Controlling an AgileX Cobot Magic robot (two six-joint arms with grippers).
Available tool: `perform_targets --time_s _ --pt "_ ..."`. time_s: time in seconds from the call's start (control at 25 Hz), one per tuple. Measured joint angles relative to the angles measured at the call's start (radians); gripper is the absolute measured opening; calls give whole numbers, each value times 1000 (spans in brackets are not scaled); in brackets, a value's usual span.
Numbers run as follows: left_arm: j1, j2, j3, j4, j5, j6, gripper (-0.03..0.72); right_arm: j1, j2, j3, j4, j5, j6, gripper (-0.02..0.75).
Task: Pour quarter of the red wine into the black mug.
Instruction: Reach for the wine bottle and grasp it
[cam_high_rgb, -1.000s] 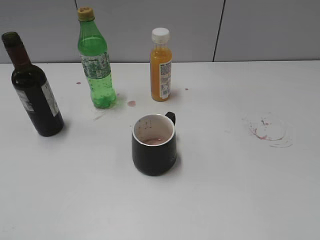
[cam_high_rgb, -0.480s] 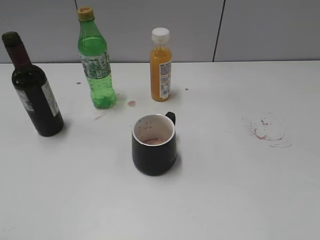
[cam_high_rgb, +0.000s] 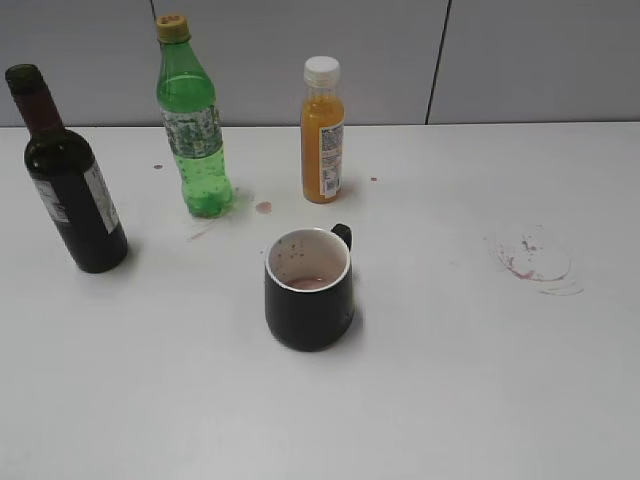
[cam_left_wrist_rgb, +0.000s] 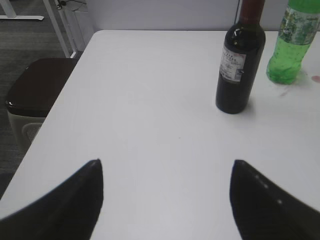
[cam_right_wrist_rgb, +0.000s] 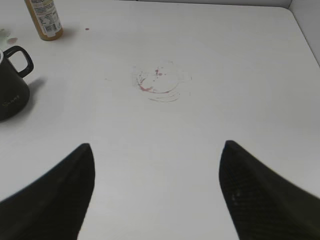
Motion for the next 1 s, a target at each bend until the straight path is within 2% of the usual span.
perform_targets --time_s 0.56,0.76,1.0 --pt "-2 0 -11 6 -23 -7 589 0 0 0 0 0 0 587" --pt "-2 31 -22 -11 -176 -1 589 0 0 0 0 0 0 587" --pt "-2 111 55 -129 -416 66 589 0 0 0 0 0 0 587"
